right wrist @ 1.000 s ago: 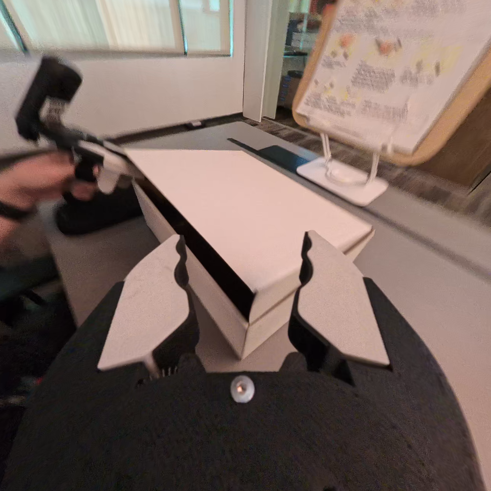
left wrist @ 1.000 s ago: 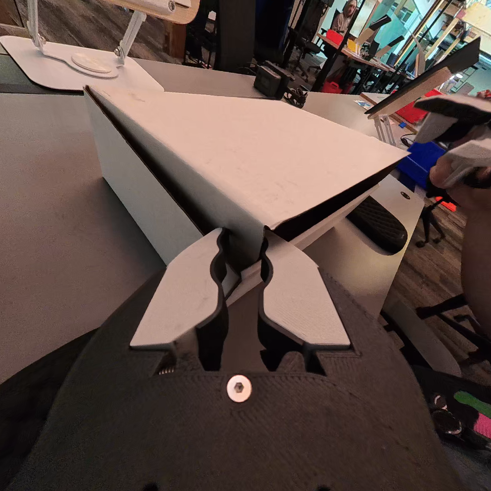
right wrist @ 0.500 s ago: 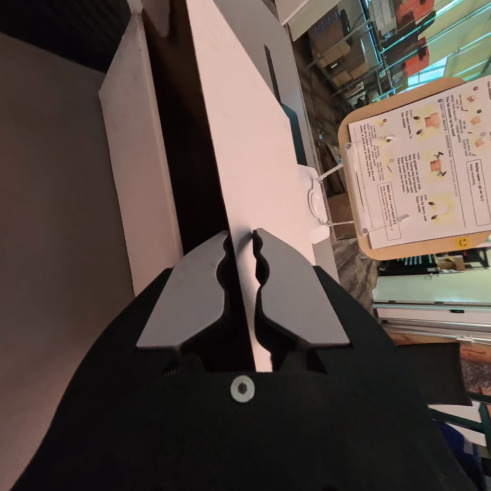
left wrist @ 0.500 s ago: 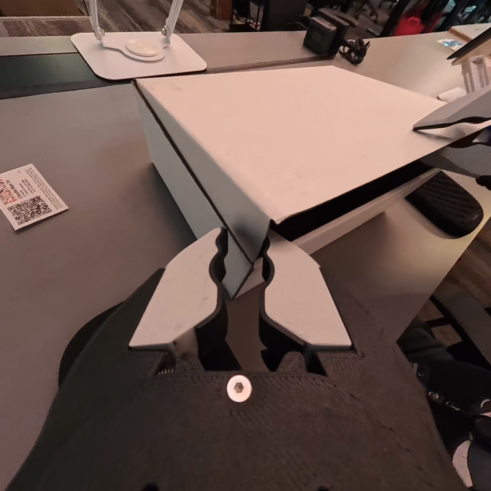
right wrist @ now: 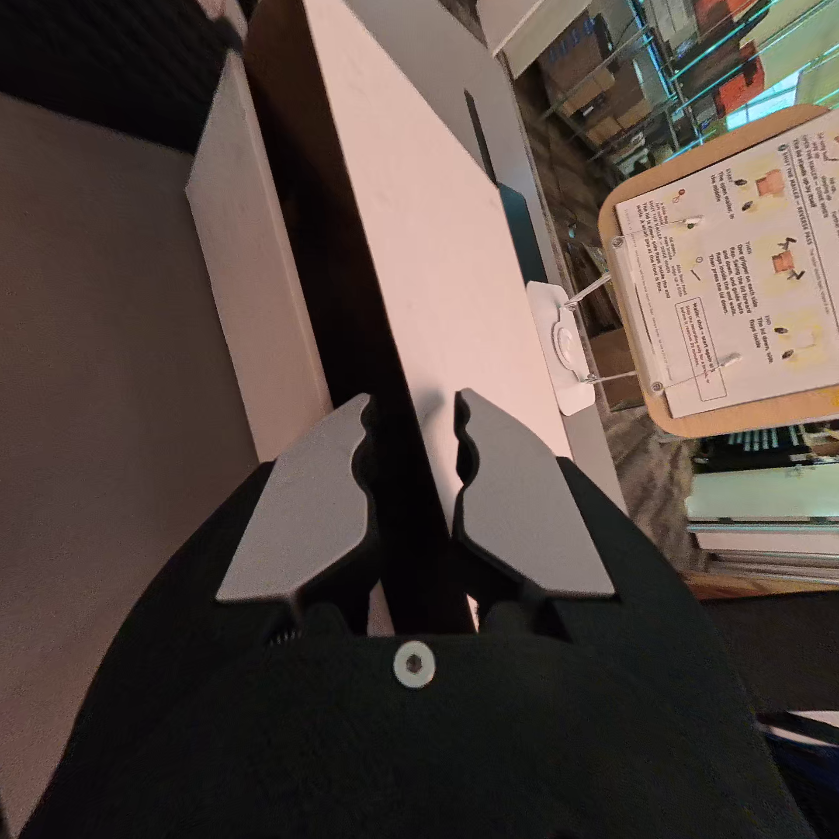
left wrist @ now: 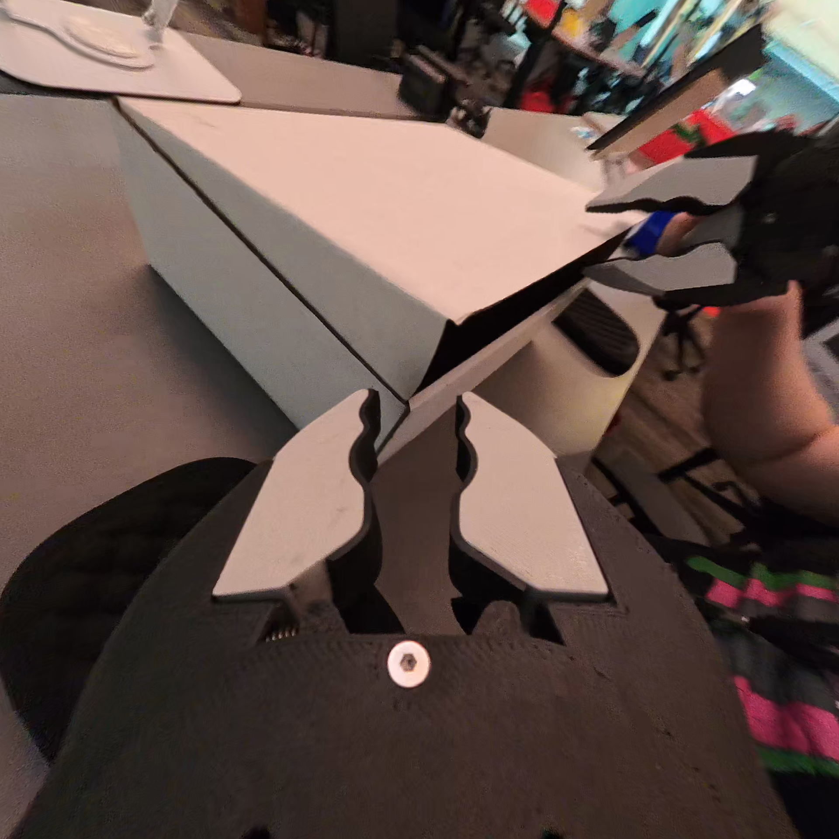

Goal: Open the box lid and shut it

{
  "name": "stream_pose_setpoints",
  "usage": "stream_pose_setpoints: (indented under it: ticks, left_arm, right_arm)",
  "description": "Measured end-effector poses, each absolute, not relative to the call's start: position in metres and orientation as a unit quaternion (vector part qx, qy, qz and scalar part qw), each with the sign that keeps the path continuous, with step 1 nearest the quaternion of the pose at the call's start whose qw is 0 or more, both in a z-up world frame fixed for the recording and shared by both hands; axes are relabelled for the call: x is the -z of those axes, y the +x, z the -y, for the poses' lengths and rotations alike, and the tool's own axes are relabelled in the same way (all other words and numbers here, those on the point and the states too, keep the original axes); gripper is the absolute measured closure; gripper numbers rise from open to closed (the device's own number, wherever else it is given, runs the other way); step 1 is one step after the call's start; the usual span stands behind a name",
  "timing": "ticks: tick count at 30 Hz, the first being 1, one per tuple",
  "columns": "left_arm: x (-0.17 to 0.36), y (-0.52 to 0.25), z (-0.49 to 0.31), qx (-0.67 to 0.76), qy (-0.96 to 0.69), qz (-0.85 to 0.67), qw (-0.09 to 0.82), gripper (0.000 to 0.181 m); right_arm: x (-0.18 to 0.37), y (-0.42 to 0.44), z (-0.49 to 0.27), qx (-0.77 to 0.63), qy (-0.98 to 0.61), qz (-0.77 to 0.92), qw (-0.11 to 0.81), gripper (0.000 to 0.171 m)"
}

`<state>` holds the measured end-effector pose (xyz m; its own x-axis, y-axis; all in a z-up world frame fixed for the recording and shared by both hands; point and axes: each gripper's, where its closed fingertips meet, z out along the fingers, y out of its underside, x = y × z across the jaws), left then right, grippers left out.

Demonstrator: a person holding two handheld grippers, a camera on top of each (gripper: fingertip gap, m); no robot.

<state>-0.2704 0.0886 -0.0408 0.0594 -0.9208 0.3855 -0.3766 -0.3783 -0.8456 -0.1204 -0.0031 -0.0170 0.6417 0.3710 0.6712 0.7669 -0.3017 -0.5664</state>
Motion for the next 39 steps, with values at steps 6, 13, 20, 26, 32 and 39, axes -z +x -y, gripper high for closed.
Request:
stream_pose_setpoints:
  ticks: [6,13,20,26,32,39]
  left_arm:
    - [0.006,-0.288,-0.178,0.465,-0.668,-0.428,0.394,0.155]
    - [0.049,-0.196,-0.264,0.232,-0.645,-0.600,0.413,0.181]
    - [0.078,-0.140,-0.285,0.119,-0.616,-0.678,0.383,0.181]
    - [0.080,-0.121,-0.283,0.122,-0.606,-0.685,0.385,0.181]
    - [0.083,-0.121,-0.284,0.183,-0.636,-0.642,0.386,0.181]
    - [0.058,-0.149,-0.276,0.330,-0.673,-0.540,0.384,0.180]
  right_arm:
    - [-0.070,-0.048,0.044,0.089,-0.737,0.198,0.640,0.136]
    - [0.041,0.103,-0.019,0.164,-0.851,0.197,0.458,0.170]
    - [0.102,0.115,-0.066,0.168,-0.875,0.236,0.387,0.171]
    - [0.103,0.110,-0.073,0.173,-0.869,0.258,0.385,0.171]
    - [0.103,0.112,-0.073,0.149,-0.873,0.209,0.416,0.171]
    - [0.056,0.122,-0.030,0.032,-0.855,-0.001,0.518,0.164]
